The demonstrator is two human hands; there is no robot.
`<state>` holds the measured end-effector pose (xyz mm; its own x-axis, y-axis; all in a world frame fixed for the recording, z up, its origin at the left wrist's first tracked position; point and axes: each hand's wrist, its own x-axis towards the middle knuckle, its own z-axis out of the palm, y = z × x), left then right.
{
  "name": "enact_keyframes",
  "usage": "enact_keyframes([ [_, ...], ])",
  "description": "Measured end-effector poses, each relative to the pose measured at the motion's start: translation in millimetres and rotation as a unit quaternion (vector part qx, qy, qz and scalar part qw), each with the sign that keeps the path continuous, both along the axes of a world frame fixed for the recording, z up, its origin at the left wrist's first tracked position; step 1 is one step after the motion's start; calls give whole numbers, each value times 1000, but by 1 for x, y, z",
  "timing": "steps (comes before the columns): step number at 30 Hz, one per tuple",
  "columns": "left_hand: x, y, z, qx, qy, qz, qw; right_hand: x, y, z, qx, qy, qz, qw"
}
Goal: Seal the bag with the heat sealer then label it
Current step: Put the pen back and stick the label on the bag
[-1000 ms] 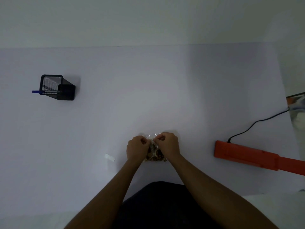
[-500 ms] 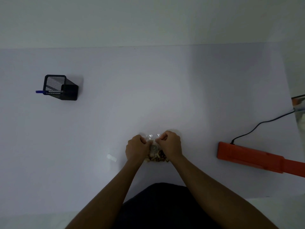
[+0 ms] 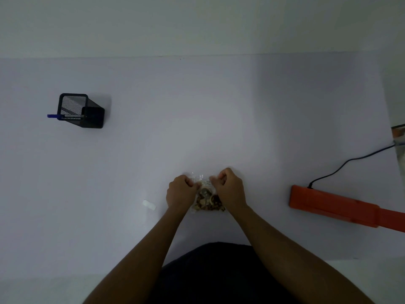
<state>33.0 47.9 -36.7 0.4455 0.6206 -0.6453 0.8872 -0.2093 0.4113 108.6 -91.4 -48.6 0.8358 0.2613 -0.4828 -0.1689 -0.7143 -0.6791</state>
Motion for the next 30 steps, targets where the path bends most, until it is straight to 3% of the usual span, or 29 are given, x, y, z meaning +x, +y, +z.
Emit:
enact_keyframes([
  [4, 1, 0, 0, 3, 1, -14, 1000, -4, 8, 0, -56, -10, 37, 998],
  [16, -1, -2, -5, -7, -14, -10, 1000, 5, 7, -1, -49, 22, 40, 998],
  [30, -3, -17, 1, 68, -45, -2, 997, 0, 15, -1, -78, 16, 24, 997],
])
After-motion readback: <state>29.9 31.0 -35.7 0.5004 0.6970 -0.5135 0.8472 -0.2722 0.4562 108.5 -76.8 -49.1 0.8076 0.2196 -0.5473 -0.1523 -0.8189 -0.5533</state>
